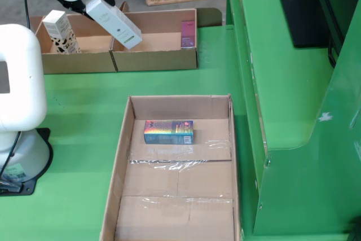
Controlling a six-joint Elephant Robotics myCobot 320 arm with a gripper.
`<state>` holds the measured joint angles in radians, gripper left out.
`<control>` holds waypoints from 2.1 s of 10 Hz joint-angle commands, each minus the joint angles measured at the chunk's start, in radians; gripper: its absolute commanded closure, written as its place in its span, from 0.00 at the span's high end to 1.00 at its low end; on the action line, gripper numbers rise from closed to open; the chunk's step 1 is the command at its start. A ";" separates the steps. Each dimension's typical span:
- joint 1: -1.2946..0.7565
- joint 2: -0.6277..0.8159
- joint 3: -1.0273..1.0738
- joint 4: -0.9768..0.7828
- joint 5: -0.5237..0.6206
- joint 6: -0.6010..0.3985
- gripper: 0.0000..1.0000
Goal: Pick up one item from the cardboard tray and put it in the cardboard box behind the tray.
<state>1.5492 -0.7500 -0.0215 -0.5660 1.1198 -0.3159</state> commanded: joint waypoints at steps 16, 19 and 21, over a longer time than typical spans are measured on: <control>-0.009 -0.015 0.021 0.463 -0.016 -0.195 0.00; -0.055 -0.019 0.021 0.385 0.065 -0.166 0.00; -0.102 -0.031 0.021 0.313 0.149 -0.141 0.00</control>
<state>1.5155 -0.7929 -0.0260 -0.1532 1.1580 -0.4847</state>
